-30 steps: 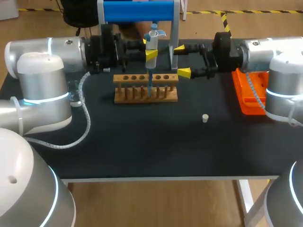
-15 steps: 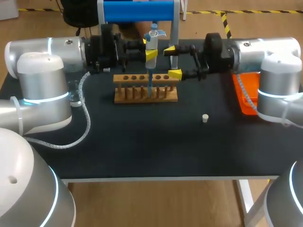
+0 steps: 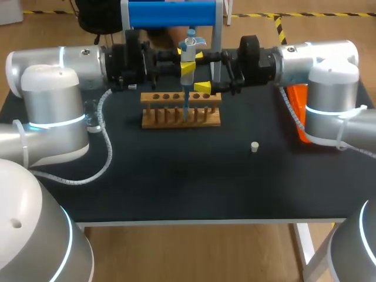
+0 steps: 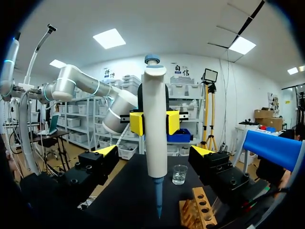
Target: Invert the test tube, pick up the pipette, mount the tip to pipette, aspirate from beaker and dispense into the tube, eject the tip, return the pipette, and cap with the stopper.
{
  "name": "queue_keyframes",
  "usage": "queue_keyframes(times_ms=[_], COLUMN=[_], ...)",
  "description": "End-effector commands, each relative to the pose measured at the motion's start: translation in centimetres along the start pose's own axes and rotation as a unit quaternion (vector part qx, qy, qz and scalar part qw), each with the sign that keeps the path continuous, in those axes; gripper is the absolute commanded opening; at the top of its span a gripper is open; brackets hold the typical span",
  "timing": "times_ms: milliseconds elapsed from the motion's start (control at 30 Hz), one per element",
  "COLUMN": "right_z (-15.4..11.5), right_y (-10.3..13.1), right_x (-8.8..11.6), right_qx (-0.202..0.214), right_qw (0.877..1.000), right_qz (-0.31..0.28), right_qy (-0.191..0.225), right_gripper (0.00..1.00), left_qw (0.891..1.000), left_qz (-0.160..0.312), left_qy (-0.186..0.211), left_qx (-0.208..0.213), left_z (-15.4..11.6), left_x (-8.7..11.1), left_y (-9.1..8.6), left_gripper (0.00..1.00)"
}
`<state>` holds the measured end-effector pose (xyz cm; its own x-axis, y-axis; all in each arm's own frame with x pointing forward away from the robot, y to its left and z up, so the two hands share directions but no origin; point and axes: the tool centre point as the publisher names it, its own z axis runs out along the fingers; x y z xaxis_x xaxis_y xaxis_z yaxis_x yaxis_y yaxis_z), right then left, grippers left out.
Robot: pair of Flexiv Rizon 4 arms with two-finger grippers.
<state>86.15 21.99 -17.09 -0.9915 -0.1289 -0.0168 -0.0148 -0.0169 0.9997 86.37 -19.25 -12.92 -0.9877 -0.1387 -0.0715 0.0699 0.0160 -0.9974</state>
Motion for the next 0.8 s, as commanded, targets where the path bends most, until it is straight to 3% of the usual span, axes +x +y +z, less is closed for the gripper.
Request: queue_keyframes(times_ms=[33,500,800], right_z=[0.6,1.7,2.2], right_y=[-0.1,0.0,0.1], right_x=[-0.1,-0.1,-0.2], right_qx=[0.001,-0.001,0.001], right_qw=[1.0,1.0,1.0], right_qz=[0.002,0.011,0.013], right_qy=[-0.004,-0.013,-0.017], right_gripper=[0.98,0.73,0.69], left_qw=[1.0,1.0,1.0], left_qz=[0.0,0.0,0.0], left_qy=[0.0,0.0,0.0], left_qx=[0.001,0.001,0.001], left_z=[0.0,0.0,0.0], left_x=[0.0,0.0,0.0], left_y=[0.0,0.0,0.0], left_gripper=[0.0,0.0,0.0])
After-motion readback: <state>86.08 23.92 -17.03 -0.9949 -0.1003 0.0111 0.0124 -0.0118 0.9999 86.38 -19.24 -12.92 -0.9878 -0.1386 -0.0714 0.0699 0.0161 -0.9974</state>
